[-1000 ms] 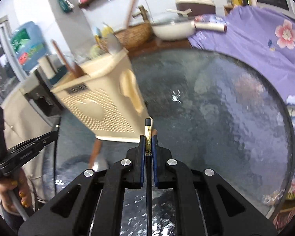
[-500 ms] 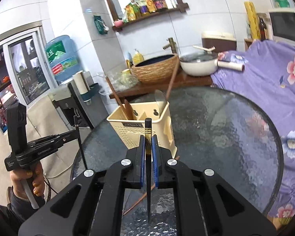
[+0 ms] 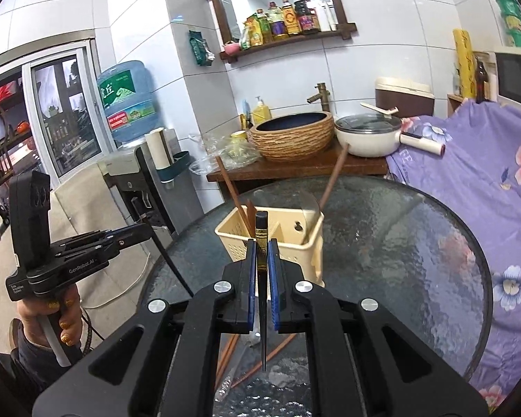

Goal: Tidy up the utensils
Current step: 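Lift both black chopsticks and carry them above the cream holder, then open both tools to drop the black chopsticks into the holder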

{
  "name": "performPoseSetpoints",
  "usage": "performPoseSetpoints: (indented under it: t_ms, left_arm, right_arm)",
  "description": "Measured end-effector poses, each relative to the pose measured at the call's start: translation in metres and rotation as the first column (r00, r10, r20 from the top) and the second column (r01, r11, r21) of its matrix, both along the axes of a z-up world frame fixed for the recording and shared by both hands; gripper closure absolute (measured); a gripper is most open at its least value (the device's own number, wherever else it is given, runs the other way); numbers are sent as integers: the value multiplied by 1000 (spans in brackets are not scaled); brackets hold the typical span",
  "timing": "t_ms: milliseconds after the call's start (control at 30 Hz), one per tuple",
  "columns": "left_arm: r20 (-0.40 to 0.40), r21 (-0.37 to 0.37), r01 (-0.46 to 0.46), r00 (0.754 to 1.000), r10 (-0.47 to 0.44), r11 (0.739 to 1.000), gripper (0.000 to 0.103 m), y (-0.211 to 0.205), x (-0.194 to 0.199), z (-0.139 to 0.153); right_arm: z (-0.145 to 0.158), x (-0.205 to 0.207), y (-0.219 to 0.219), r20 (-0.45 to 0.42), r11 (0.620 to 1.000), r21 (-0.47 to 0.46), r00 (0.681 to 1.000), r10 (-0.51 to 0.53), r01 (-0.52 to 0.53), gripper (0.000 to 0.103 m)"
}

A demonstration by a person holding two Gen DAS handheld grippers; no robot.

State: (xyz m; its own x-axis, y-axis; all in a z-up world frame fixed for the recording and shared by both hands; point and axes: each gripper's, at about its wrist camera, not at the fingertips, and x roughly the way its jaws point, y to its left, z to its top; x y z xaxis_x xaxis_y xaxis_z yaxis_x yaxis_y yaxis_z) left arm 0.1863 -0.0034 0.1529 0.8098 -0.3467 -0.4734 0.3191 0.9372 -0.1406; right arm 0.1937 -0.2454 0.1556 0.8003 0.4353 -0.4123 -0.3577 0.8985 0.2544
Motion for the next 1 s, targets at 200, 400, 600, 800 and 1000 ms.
performPoseSetpoints:
  t_ms: [200, 400, 600, 800, 1000]
  left_arm:
    - [70, -3, 36, 997, -36, 999, 96, -10, 1, 45]
    - [147, -14, 19, 989, -17, 1000, 96, -18, 11, 94]
    - [184, -68, -81, 978, 93, 994, 96, -18, 45, 121]
    - [117, -133, -163, 977, 179, 978, 96, -12, 87, 108]
    - [29, -119, -172, 984, 177, 978, 96, -18, 109, 64]
  right_arm:
    - [41, 13, 6, 37, 1000, 2, 999, 11, -11, 96]
    - [88, 30, 11, 100, 1000, 5, 995, -14, 14, 96]
    - [121, 50, 18, 196, 995, -27, 977, -87, 94, 96]
    - [115, 78, 17, 227, 985, -32, 961, -158, 170, 96]
    - [66, 105, 14, 133, 983, -26, 975, -177, 182, 96]
